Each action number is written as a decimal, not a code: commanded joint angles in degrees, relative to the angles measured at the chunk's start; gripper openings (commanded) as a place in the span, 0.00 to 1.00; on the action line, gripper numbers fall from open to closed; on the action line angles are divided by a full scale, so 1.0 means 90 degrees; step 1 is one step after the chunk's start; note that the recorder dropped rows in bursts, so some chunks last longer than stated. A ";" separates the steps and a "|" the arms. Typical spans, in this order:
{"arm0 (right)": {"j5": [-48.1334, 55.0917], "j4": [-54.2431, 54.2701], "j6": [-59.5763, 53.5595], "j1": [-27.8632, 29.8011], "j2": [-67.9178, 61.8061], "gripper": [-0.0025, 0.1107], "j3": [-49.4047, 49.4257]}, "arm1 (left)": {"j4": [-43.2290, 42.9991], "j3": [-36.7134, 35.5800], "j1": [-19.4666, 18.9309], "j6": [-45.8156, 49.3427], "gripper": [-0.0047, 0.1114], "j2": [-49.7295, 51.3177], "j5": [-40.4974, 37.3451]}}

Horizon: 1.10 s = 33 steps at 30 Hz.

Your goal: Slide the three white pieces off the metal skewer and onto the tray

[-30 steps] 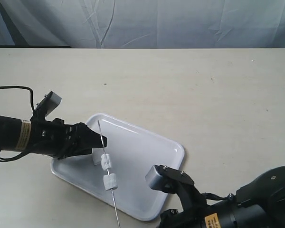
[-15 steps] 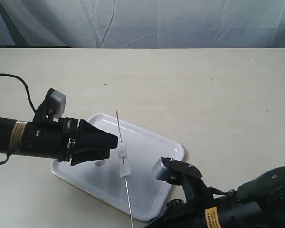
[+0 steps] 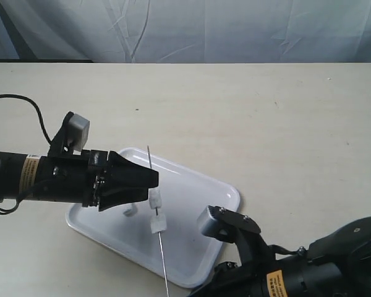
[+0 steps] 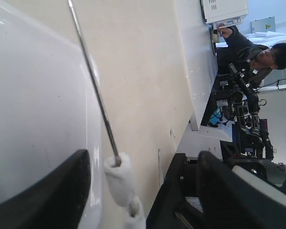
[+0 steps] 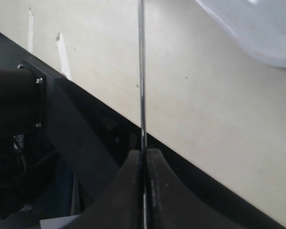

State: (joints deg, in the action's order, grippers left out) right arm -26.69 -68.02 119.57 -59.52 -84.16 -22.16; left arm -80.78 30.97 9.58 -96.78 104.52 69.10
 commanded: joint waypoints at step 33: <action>-0.0237 0.0171 -0.0291 0.0022 0.0057 0.02 -0.0001 | 0.0312 -0.0038 0.0469 0.0193 0.10 -0.0058 -0.0300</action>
State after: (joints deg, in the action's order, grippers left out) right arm -28.55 -66.29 118.06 -59.52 -83.95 -22.16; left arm -79.22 30.97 13.44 -95.39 104.52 66.26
